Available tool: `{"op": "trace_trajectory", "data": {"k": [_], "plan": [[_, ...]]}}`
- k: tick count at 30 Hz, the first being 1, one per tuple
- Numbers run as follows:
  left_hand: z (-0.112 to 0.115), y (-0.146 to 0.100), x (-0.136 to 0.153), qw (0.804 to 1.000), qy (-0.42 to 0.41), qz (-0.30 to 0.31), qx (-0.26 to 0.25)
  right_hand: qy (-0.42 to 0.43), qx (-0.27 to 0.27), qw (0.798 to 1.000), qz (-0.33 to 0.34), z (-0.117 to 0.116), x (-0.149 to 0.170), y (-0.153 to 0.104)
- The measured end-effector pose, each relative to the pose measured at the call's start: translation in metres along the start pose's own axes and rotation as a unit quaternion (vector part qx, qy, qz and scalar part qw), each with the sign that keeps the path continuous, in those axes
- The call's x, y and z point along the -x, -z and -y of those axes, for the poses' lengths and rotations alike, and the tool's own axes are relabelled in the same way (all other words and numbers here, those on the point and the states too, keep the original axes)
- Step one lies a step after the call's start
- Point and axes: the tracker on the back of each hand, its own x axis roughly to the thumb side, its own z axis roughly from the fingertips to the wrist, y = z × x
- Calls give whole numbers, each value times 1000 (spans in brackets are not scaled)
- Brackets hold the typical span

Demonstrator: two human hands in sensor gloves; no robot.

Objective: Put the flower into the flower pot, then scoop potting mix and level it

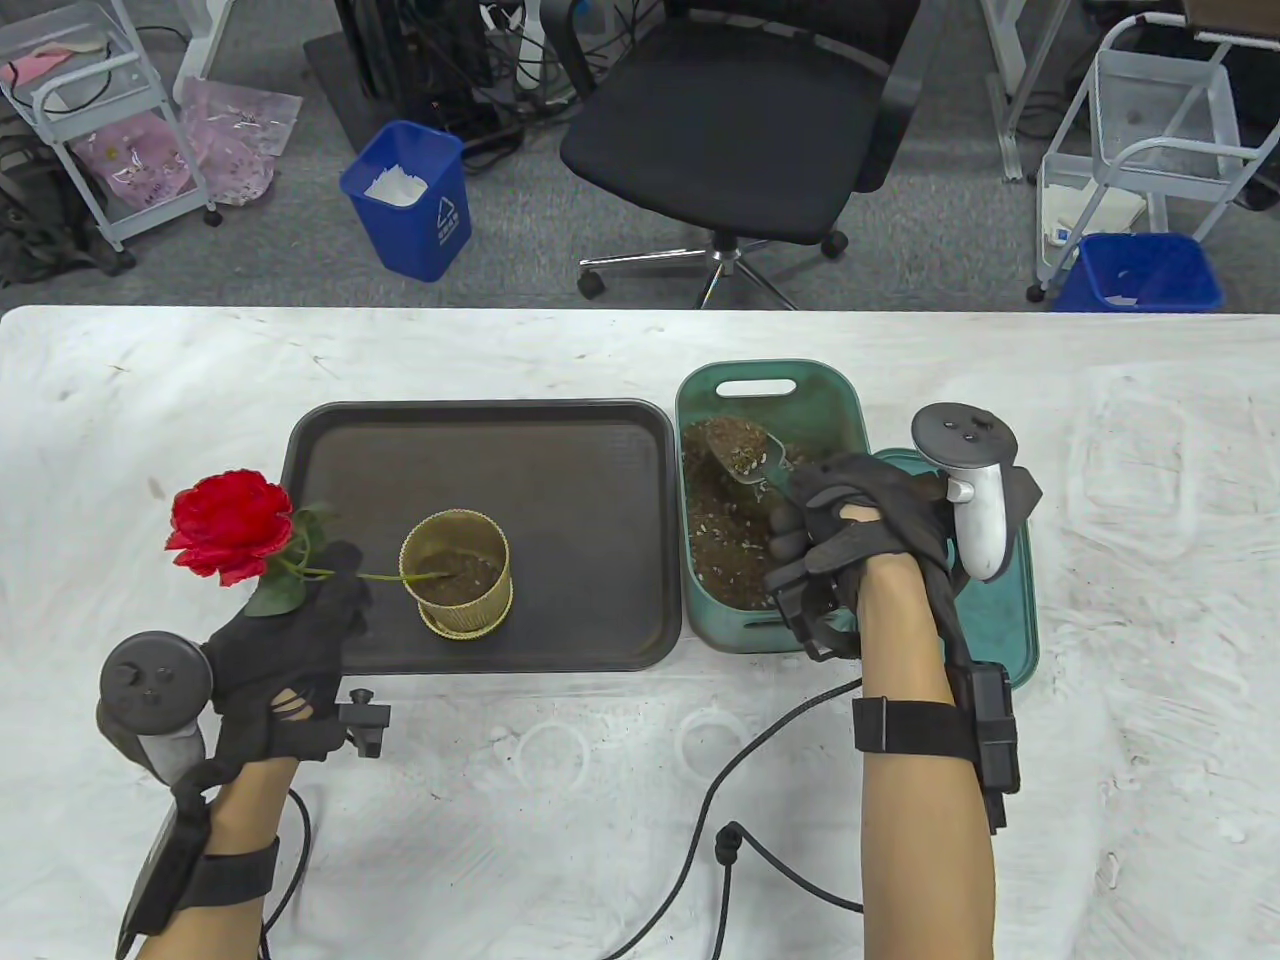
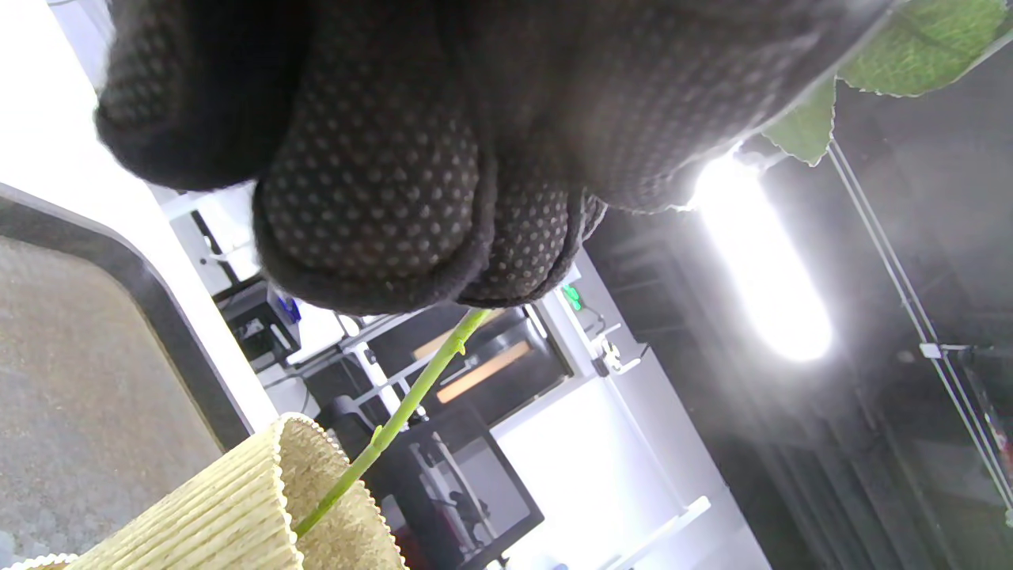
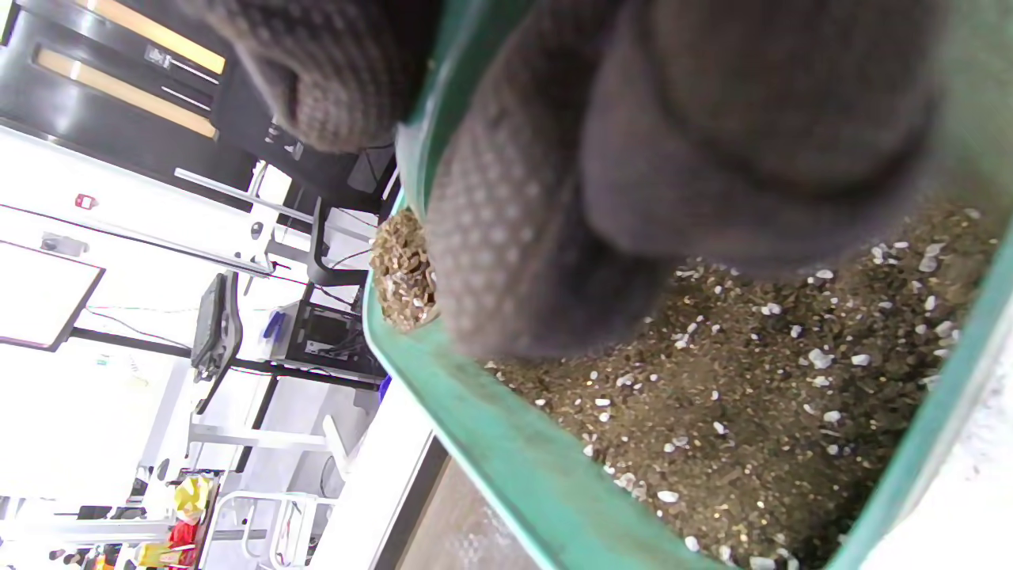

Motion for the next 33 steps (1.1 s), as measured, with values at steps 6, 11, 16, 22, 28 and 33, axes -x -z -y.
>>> {"op": "trace_trajectory", "data": {"k": [6, 11, 16, 22, 28, 33], "plan": [[0, 0, 0, 1000, 1, 2, 1, 1, -21, 999, 32, -10, -16, -13], [1, 0, 0, 1000, 2, 3, 2, -9, -60, 996, 63, -33, -31, -23], [1, 0, 0, 1000, 2, 4, 2, -31, -88, 992, 84, -58, -41, -28], [1, 0, 0, 1000, 2, 4, 2, -62, -134, 983, 105, -98, -51, -33], [1, 0, 0, 1000, 2, 2, 1, -98, -171, 974, 116, -137, -55, -34], [0, -1, 0, 1000, 3, 0, -2, -128, -196, 965, 115, -168, -51, -30]]}}
